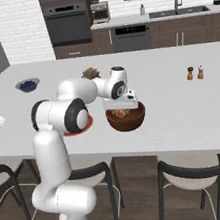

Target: Pick the chicken drumstick and onion from their plates and place them in the bowl. Then put the bowl in the fridge.

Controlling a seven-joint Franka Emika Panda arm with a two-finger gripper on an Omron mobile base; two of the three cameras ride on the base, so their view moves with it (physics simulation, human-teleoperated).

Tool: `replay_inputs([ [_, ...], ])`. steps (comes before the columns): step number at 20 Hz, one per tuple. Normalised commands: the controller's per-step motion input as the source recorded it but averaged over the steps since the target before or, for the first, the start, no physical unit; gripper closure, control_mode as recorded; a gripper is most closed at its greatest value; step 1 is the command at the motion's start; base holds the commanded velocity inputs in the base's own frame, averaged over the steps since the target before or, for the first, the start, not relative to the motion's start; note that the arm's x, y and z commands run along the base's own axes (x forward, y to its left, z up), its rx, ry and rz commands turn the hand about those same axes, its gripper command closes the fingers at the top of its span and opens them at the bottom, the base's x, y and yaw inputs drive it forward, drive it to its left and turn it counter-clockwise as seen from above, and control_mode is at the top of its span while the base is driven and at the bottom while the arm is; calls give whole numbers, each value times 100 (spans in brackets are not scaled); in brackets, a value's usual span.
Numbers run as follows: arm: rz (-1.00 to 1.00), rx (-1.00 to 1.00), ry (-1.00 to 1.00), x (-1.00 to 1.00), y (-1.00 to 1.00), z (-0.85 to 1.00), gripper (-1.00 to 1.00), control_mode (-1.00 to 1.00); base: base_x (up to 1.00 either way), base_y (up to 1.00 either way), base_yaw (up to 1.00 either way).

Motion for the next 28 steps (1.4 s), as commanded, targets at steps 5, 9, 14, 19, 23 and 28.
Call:
replay_inputs([
  [5, 0, 0, 0, 11, 0, -47, -100, -100, 0, 0, 0],
  [9, 0, 0, 0, 6, 0, -43, -100, -100, 0, 0, 0],
  [14, 0, 0, 0, 0, 0, -4, -100, -100, 0, 0, 0],
  [19, 0, 0, -2, -12, 1, 31, -100, -100, 0, 0, 0],
  [23, 0, 0, -8, -28, 12, 62, -100, -100, 0, 0, 0],
  [28, 0, 0, -3, -43, 31, 61, -100, -100, 0, 0, 0],
])
